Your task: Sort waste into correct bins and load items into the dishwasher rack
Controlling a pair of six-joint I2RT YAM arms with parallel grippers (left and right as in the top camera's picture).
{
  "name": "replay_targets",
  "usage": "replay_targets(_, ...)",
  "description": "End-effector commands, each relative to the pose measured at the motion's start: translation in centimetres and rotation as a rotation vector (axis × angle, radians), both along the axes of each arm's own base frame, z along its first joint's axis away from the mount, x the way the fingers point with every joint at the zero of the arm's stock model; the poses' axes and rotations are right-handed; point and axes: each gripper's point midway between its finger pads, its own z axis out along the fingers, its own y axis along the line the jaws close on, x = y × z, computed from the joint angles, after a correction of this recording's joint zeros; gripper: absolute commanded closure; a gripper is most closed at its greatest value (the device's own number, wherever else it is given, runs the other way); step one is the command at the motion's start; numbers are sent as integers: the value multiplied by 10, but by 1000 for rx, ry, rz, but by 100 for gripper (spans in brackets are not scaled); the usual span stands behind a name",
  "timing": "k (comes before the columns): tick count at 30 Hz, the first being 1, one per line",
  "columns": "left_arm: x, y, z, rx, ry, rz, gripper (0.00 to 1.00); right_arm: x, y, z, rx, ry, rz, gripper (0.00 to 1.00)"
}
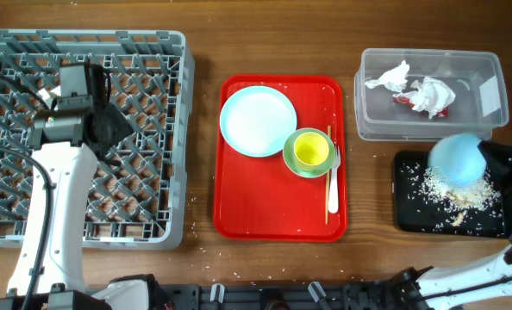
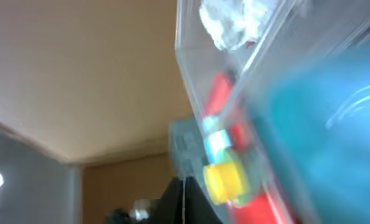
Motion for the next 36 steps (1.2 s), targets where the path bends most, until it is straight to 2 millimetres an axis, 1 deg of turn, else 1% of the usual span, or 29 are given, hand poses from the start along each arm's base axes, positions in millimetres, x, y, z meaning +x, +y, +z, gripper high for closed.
replay_targets(1, 3, 2, 6, 3, -19, 4, 0, 4, -1, 21, -19, -90, -33, 96)
replay_targets(2, 3, 2, 6, 3, -19, 4, 0, 5, -4, 17, -13, -66, -40, 96)
replay_targets(3, 3, 2, 6, 3, -19, 4, 0, 4, -5, 9, 20, 3, -44, 96)
replay_targets(8, 3, 2, 6, 3, -19, 4, 0, -1, 4, 15, -75, -82, 12, 96)
replay_targets(10, 3, 2, 6, 3, -19, 4, 0, -6, 8, 20, -134, -89, 38, 95)
replay_targets(11, 3, 2, 6, 3, -19, 4, 0, -9, 11, 26, -172, -92, 49, 95)
replay_targets(12, 3, 2, 6, 3, -19, 4, 0, -13, 16, 35, -238, -102, 66, 94)
replay_targets(13, 3, 2, 6, 3, -19, 4, 0, -20, 23, 47, -337, -101, 84, 89)
replay_targets(14, 3, 2, 6, 3, -19, 4, 0, -25, 25, 49, -377, -52, 85, 85)
replay_targets(15, 3, 2, 6, 3, -19, 4, 0, -27, 26, 50, -418, 13, 76, 83)
replay_targets(17, 3, 2, 6, 3, -19, 4, 0, -28, 29, 48, -574, 188, 54, 80)
replay_targets(18, 3, 2, 6, 3, -19, 4, 0, -28, 32, 44, -664, 285, 46, 76)
replay_targets(19, 3, 2, 6, 3, -19, 4, 0, -29, 38, 37, -803, 431, 41, 63)
replay_targets(21, 3, 2, 6, 3, -19, 4, 0, -32, 42, 26, -958, 632, 8, 47)
replay_targets(22, 3, 2, 6, 3, -19, 4, 0, -30, 47, 20, -1028, 703, 0, 45)
replay_targets(23, 3, 2, 6, 3, -19, 4, 0, -26, 60, 11, -1083, 742, 10, 45)
replay_targets(24, 3, 2, 6, 3, -19, 4, 0, -24, 68, 4, -1100, 756, 19, 45)
replay_targets(25, 3, 2, 6, 3, -19, 4, 0, -23, 78, -8, -1111, 780, 27, 45)
replay_targets(26, 3, 2, 6, 3, -19, 4, 0, -22, 82, -22, -1121, 797, 41, 45)
replay_targets(28, 3, 2, 6, 3, -19, 4, 0, -26, 84, -47, -1115, 839, 74, 47)
replay_targets(29, 3, 2, 6, 3, -19, 4, 0, -29, 84, -57, -1112, 857, 87, 51)
replay_targets(30, 3, 2, 6, 3, -19, 4, 0, -29, 84, -63, -1112, 862, 92, 52)
replay_targets(32, 3, 2, 6, 3, -19, 4, 0, -30, 84, -83, -1109, 875, 101, 53)
replay_targets(36, 3, 2, 6, 3, -19, 4, 0, -31, 84, -111, -1103, 911, 129, 55)
